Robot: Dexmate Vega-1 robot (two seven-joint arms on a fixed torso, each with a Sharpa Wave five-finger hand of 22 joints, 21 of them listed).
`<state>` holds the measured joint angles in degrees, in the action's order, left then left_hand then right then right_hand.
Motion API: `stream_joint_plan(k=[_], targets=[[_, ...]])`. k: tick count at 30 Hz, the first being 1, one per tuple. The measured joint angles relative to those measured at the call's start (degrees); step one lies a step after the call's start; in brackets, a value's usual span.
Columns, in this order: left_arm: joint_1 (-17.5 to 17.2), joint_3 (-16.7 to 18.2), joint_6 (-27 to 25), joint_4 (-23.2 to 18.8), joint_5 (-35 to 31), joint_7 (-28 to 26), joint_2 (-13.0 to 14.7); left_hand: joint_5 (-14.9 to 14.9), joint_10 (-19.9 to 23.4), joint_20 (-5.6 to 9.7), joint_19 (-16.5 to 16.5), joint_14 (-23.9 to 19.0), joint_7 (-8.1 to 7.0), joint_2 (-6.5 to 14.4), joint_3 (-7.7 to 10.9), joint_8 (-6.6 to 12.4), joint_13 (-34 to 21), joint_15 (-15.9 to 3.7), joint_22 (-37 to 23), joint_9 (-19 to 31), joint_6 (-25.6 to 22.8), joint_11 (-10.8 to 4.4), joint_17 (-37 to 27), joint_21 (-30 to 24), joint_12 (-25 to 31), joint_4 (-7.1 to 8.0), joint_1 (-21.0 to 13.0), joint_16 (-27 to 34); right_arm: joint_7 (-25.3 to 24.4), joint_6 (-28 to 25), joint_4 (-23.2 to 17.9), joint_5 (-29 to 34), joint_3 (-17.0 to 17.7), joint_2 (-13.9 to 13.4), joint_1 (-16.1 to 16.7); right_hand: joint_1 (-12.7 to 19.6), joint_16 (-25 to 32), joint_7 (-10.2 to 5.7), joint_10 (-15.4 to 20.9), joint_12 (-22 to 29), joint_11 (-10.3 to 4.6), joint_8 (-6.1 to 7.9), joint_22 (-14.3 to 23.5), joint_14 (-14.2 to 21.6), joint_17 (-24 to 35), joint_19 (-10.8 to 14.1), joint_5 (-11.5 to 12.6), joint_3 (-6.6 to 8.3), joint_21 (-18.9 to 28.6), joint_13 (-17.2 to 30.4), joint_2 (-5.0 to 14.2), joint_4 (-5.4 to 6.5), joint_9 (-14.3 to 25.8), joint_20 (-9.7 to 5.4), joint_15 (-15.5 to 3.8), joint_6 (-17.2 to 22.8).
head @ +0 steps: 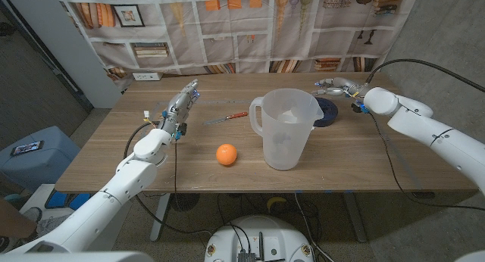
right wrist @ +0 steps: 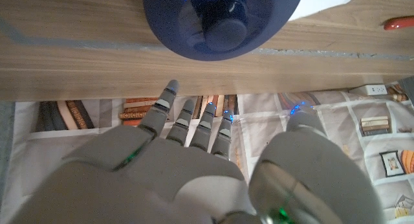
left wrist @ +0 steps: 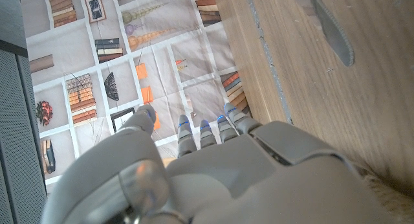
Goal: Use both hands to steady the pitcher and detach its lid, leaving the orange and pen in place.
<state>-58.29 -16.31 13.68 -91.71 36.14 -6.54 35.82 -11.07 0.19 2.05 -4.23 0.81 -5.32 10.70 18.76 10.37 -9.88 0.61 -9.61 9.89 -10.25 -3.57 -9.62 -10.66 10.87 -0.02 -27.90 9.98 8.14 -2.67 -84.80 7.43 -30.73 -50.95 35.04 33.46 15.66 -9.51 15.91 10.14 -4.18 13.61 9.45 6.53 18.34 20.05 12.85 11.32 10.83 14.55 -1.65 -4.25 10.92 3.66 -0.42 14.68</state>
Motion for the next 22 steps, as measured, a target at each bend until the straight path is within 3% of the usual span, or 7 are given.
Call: stream_joint_plan(k=[4,8,15,22], targets=[[0.0,0.0,0.8,0.5,-0.4,-0.5,-0.6,0.0,0.2,0.0,0.0,0.0,0.22,0.0,0.4,-0.14,0.0,0.0,0.0,0.0,0.2,0.2,0.0,0.0,0.0,-0.08,0.0,0.0,-1.8,2.3,1.2,-3.9,1.3,0.8,1.3,-1.1,-0.2,0.66,-1.1,0.0,0.27,-0.54,0.0,0.0,-0.3,0.1,-0.4,-0.31,0.0,-0.5,-0.2,0.31,0.0,-0.73,0.01,-0.7],[0.1,-0.3,1.5,1.3,-0.8,-0.9,-1.3,0.0,0.2,0.0,0.0,0.2,0.22,-0.2,0.57,-0.39,0.0,-0.22,0.0,0.0,1.1,0.2,0.0,0.0,0.0,0.09,0.2,0.0,-2.9,4.3,2.2,-6.6,2.0,1.5,2.0,-3.1,-0.6,1.13,-1.8,0.0,0.39,-1.33,0.0,-0.3,-0.5,0.2,-0.9,-0.84,0.0,-1.0,0.78,1.33,-0.3,-0.83,-0.3,-1.1],[0.7,-0.9,2.2,2.3,-2.1,-1.6,-2.1,0.0,-0.2,0.0,0.4,0.7,0.51,-0.3,1.2,-0.85,0.0,-0.32,0.0,0.0,3.4,0.62,-0.1,0.0,0.0,0.71,1.7,0.0,-4.5,6.5,3.3,-11.2,3.2,2.7,3.4,-7.5,-1.1,3.81,-3.3,0.0,0.79,-2.41,0.0,-0.6,-1.2,-0.7,-1.7,-1.76,-0.2,-2.4,2.35,3.5,-0.5,-2.38,-0.61,-3.2],[1.5,-1.4,2.2,3.1,-3.7,-2.5,-2.2,0.0,-0.4,0.0,0.4,0.7,1.54,-0.2,1.55,-0.85,0.0,-0.31,0.0,0.0,4.4,0.85,-0.1,0.0,0.0,0.83,2.2,0.0,-5.7,7.9,4.3,-15.8,4.4,4.2,4.6,-10.2,-1.7,6.08,-4.3,0.0,1.2,-3.25,0.0,-1.5,-1.6,-2.5,-1.7,-2.04,-0.4,-3.3,4.04,4.59,-0.8,-4.1,-1.12,-5.2]])
